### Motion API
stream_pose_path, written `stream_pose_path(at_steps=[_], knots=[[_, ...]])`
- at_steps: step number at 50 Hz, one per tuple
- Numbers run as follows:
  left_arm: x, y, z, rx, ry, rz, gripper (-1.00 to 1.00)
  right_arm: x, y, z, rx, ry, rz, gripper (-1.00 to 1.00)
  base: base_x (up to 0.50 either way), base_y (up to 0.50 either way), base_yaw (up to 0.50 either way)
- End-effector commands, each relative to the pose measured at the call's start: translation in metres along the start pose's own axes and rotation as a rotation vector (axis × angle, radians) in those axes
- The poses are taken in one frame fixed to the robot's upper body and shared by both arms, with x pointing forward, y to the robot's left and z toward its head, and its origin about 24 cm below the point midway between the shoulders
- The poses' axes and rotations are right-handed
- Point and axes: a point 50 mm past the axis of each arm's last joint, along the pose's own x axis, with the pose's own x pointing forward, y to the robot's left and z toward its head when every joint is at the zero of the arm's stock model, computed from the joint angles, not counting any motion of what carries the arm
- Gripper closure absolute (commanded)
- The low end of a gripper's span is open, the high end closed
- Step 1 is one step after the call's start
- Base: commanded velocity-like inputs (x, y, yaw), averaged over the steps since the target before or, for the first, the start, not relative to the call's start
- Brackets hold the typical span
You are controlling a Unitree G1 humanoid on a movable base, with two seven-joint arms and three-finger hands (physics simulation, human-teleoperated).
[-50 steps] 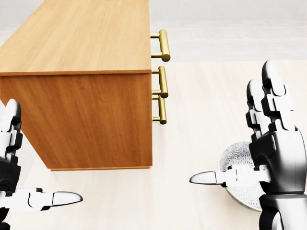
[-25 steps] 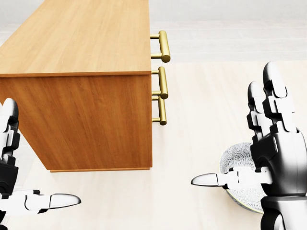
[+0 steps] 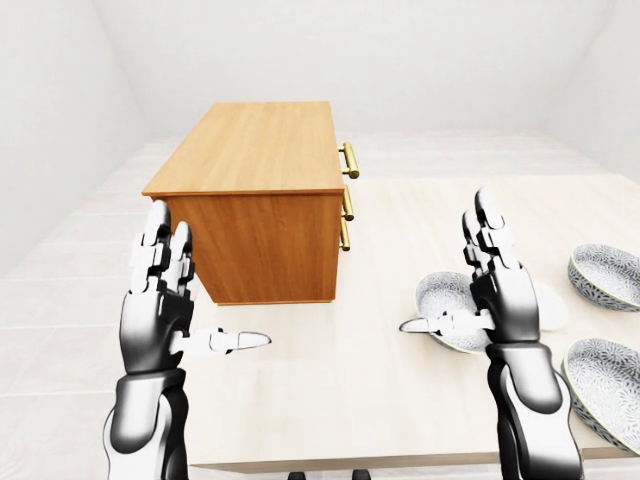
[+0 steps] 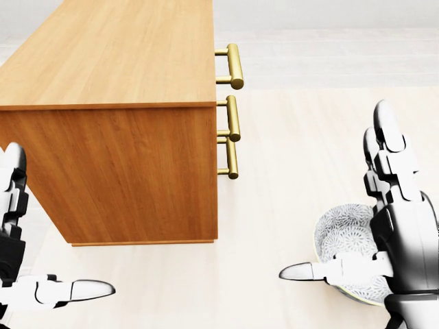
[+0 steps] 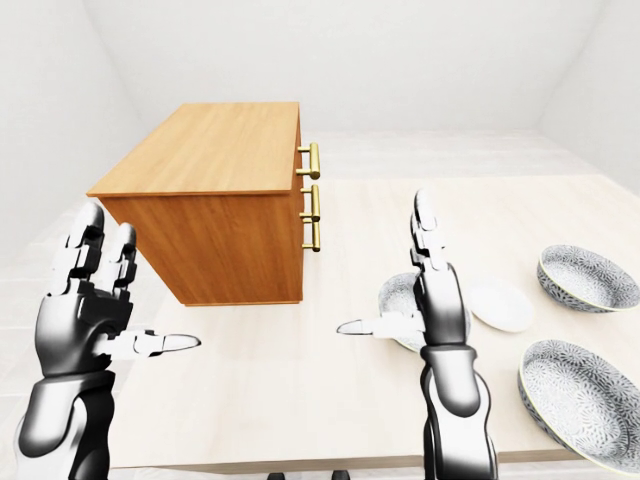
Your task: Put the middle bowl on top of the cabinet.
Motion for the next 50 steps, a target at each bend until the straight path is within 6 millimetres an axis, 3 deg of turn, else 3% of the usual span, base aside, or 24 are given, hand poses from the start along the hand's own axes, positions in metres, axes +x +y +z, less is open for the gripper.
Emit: stream_pose_path(at_steps=[1, 14, 50], knots=[[-0.002, 0.002, -0.001, -0.004, 0.009, -0.008, -1.0, -0.009, -0.005, 0.002, -0.242, 0.036, -0.002, -1.0, 0.0, 0.0, 0.0], [-0.002, 0.01, 0.001, 0.031, 0.003, 0.031, -1.0, -0.006, -0.023, 0.036, -0.446, -0.071, -0.014, -1.0, 0.0, 0.0, 0.0], [-0.002, 0.01, -0.001, 0.022, 0.009, 0.027, -1.0, -0.007, -0.022, 0.01, -0.798, 0.137, 0.012, -1.0, 0.0, 0.0, 0.0]])
